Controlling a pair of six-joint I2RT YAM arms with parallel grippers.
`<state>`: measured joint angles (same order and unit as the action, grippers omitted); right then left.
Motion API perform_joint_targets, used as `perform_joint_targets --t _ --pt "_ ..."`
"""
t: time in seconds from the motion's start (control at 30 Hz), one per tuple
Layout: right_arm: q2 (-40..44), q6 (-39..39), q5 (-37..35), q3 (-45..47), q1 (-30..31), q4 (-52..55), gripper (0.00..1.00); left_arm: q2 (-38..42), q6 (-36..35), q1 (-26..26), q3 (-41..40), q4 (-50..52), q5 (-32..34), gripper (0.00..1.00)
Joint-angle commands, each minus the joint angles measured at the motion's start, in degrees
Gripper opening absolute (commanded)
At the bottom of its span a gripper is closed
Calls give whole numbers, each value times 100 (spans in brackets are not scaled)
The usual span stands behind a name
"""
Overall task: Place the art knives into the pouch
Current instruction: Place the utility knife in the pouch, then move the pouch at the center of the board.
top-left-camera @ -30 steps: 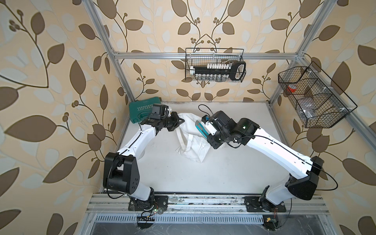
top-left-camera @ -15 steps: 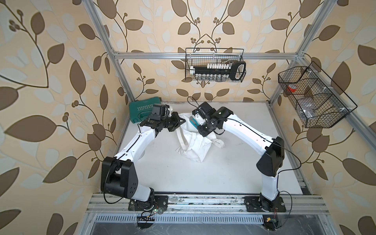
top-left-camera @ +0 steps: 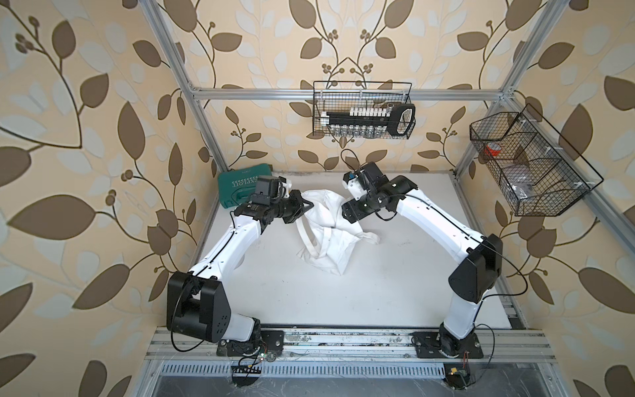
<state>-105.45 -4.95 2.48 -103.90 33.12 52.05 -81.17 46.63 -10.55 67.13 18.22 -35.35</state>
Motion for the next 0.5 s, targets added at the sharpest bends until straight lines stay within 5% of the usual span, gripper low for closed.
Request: perform_joint_targets --t 0.0,0.3,0.37,0.43,0.47 --pt "-214 -188 759 178 -155 -504 86 171 -111 -44 -25 -47 -32 0" --pt "-954 -666 2542 667 -320 -1570 84 125 -95 -44 19 -30 11 0" --pt "-994 -735 2771 834 -283 -1784 62 95 -76 -44 37 -41 15 0" --pt "-967 -681 2632 851 -215 -1671 0 59 -58 -44 79 -40 -3 0" --pt "-881 -654 2479 873 -199 -1581 0 49 -56 -44 111 -35 -7 0"
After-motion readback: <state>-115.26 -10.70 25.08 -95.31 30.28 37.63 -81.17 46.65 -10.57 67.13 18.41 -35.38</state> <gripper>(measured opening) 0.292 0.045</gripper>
